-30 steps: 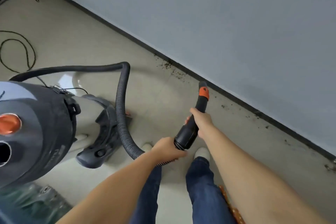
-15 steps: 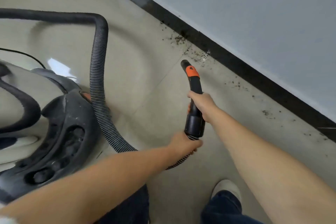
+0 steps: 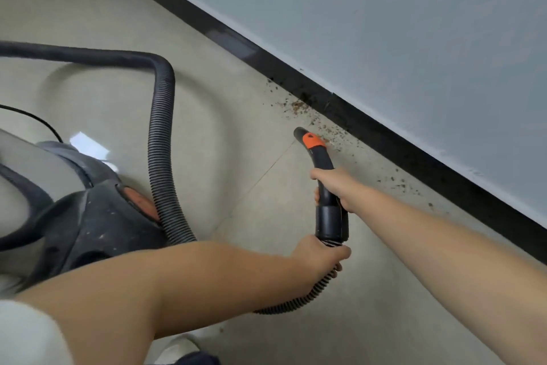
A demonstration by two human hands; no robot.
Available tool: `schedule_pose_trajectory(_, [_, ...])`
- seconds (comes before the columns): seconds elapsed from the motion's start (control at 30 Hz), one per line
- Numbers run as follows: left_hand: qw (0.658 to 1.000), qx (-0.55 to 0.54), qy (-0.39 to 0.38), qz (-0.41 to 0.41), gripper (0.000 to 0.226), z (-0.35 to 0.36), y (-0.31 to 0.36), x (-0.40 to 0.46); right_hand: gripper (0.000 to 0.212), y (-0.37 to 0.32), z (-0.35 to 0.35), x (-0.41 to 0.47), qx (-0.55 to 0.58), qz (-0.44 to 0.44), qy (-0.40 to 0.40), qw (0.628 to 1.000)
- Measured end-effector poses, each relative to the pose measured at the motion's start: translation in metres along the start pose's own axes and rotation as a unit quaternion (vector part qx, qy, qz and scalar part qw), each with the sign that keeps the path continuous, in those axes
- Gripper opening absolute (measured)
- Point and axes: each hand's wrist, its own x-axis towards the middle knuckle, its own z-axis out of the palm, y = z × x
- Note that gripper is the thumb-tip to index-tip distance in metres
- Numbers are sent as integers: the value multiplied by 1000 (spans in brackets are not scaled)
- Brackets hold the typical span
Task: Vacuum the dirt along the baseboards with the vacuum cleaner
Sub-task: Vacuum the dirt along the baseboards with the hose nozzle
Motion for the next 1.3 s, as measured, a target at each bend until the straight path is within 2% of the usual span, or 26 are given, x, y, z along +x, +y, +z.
schedule_pose_trajectory(0.13, [1000,2,6,9,13,-7,-3,20,13,3,5,18,4,-26,9,1000])
schedule_pose_trajectory(0.57, [999,37,-8,24,13,-27,7,33,13,-2,3,30,79,-14,40,996])
schedule_pose_trajectory(0.8, [998,47,-13,31,14,-23,20,45,19,-11,-10,40,68,-8,44,997])
schedule_pose_trajectory(0.97, [999,34,-15,29,14,-22,32,48,24,-22,-17,48,70,3,39,997])
schedule_pose_trajectory(1.3, [1000,-15,4,25,17,-25,42,55,19,-42,-9,57,52,-3,30,998])
